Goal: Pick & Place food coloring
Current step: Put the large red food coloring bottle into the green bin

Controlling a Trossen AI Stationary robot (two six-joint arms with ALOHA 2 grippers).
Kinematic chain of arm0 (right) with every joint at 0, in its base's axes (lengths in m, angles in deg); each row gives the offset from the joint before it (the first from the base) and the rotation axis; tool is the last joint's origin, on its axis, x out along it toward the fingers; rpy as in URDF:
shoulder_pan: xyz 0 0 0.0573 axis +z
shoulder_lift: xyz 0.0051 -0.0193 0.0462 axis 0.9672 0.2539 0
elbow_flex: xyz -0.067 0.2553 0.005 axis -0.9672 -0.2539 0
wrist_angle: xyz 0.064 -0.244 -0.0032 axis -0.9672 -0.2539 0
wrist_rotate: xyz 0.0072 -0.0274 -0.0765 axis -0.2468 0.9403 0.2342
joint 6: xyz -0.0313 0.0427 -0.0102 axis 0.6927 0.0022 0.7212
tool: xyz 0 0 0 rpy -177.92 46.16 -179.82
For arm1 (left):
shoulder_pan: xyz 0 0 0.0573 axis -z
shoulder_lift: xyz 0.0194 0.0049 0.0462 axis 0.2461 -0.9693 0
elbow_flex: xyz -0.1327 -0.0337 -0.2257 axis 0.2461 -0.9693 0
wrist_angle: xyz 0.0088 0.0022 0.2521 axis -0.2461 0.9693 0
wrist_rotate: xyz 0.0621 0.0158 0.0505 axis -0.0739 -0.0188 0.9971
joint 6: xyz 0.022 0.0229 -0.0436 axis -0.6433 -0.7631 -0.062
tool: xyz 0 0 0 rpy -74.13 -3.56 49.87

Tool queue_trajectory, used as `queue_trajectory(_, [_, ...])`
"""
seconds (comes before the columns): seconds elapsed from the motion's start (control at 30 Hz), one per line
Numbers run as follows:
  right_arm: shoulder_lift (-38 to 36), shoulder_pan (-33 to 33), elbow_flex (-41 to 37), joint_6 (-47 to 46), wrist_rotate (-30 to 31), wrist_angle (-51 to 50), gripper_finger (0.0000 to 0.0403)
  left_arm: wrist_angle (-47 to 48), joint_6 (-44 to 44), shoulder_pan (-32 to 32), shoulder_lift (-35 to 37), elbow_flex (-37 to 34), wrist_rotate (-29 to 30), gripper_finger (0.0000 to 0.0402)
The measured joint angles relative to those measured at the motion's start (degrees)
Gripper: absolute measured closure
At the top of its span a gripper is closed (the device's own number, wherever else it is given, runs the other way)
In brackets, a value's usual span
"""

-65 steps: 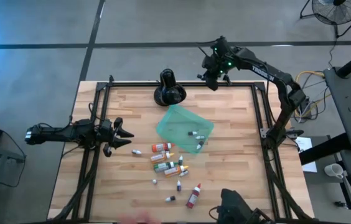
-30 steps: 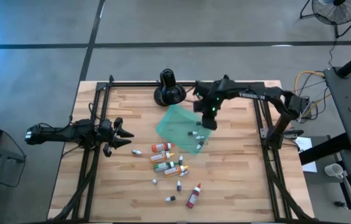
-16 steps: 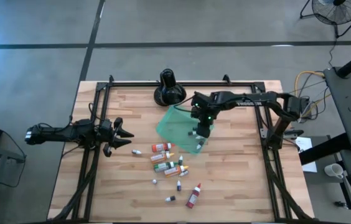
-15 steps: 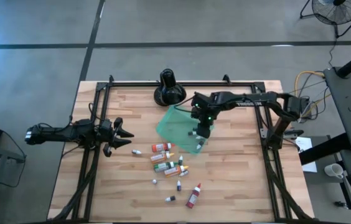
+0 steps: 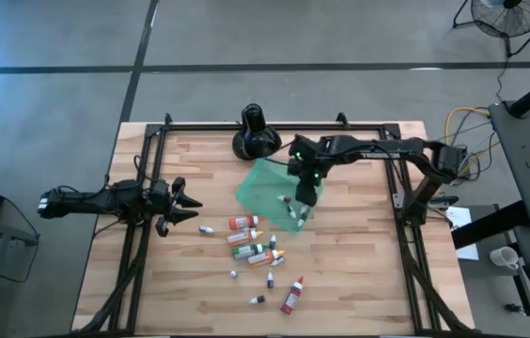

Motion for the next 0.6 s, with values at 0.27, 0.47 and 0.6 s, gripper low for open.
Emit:
queue_trajectory(0.27, [-5.58, -0.02, 0.30, 5.89, 6.58, 2.74, 0.0231, 0.00, 0.00, 0.02, 0.01, 0.00, 0.00, 0.0284])
queue_trajectory(0.47, [-6.19, 2.71, 0.23, 8.68, 6.44, 2.25, 0.0230, 0.00, 0.01, 0.02, -0.01, 0.00, 0.00, 0.0284])
queue_trajectory(0.6, [-6.03, 5.45, 0.34, 11.15, 6.34, 3.00, 0.0227, 0.00, 0.00, 0.02, -0.01, 0.00, 0.00, 0.0284])
